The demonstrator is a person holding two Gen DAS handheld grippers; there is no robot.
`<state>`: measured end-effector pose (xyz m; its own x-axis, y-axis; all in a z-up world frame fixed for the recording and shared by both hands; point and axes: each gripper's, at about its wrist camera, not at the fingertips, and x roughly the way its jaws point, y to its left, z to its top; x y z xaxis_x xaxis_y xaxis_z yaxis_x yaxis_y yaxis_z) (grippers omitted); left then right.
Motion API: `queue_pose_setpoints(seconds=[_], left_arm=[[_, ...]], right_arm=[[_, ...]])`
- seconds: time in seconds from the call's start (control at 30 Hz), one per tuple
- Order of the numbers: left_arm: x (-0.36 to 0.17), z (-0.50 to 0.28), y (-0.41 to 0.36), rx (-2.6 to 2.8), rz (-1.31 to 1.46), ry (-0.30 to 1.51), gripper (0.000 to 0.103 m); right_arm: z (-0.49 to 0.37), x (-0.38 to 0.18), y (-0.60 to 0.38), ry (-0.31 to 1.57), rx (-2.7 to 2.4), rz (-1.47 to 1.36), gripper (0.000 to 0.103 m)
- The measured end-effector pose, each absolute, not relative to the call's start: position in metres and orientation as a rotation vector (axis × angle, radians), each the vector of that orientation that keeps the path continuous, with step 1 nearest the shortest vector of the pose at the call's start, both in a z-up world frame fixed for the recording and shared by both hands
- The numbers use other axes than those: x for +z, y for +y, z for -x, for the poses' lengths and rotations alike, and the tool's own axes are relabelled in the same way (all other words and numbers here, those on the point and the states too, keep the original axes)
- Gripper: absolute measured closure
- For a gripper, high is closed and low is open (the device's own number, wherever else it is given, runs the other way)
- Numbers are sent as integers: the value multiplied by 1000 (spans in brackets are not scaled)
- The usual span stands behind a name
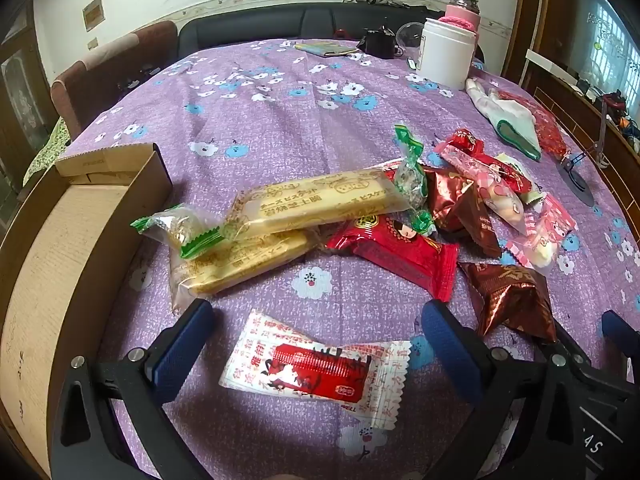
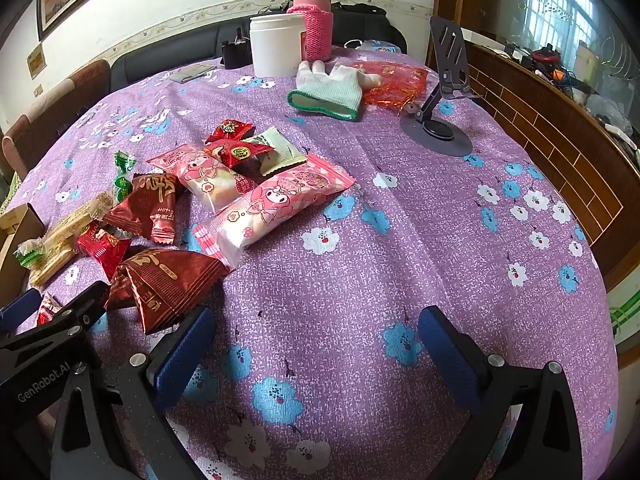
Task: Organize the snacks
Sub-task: 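Move the left tool toward the white-and-red candy packet on the cloth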
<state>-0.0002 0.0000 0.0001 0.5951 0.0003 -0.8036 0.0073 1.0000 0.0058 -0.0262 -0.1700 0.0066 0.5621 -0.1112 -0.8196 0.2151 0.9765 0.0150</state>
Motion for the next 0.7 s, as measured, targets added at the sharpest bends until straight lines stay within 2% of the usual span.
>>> queue_pose_setpoints(seconds=[0.47, 0.53, 0.6, 0.7], left_arm=[[7, 7, -2, -8, -109, 956, 0], [12, 14, 2, -72, -88, 971, 3], [25, 26, 12, -129, -32, 951, 15], [66, 58, 36, -206, 44, 797, 15]], right_arm=[[23, 8, -172, 963, -168, -116, 1], [24, 8, -171, 961, -163, -114, 1], [26, 7, -171, 958, -162, -116, 1], [26, 8, -171, 959, -160, -117, 1]])
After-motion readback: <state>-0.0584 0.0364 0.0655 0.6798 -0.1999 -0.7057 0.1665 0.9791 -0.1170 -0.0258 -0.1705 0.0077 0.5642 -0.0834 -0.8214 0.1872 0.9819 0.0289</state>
